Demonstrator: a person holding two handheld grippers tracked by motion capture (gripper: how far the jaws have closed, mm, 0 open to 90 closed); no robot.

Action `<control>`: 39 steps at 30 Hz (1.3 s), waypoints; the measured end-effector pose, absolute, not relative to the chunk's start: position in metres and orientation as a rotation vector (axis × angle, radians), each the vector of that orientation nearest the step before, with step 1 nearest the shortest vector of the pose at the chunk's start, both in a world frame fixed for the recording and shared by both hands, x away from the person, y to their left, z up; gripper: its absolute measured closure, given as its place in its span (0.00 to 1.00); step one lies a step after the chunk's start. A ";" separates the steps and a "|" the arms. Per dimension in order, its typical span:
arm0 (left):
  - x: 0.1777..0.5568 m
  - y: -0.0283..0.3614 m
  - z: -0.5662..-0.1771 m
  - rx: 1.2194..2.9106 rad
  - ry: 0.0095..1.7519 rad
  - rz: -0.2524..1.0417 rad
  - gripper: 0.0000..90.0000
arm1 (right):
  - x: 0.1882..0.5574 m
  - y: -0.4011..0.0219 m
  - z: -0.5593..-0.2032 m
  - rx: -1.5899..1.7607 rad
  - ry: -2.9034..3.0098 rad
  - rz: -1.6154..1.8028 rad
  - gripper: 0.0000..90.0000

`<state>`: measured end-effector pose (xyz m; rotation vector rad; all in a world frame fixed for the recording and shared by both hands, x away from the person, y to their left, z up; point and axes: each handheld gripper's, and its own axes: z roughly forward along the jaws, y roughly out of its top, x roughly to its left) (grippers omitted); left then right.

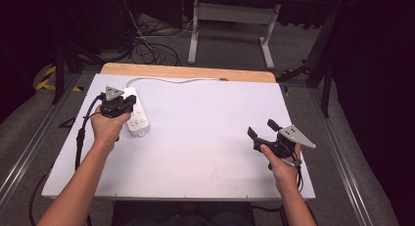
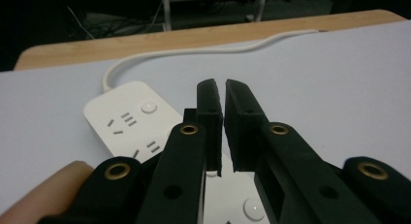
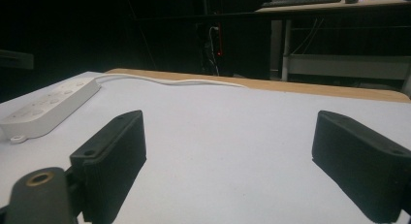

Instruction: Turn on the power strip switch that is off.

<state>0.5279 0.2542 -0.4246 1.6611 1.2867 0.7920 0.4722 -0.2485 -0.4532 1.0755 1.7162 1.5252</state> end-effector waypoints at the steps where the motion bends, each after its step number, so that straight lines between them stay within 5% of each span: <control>1: 0.525 0.254 -0.423 1.647 1.283 0.823 0.94 | 0.472 -0.249 -0.453 1.075 1.717 1.523 0.14; 11: 0.504 0.255 -0.411 1.566 1.243 0.986 0.93 | 0.472 -0.249 -0.453 1.078 1.710 1.525 0.14; 39: 0.466 0.258 -0.408 1.470 1.189 1.054 0.68 | 0.471 -0.249 -0.451 1.068 1.704 1.528 0.14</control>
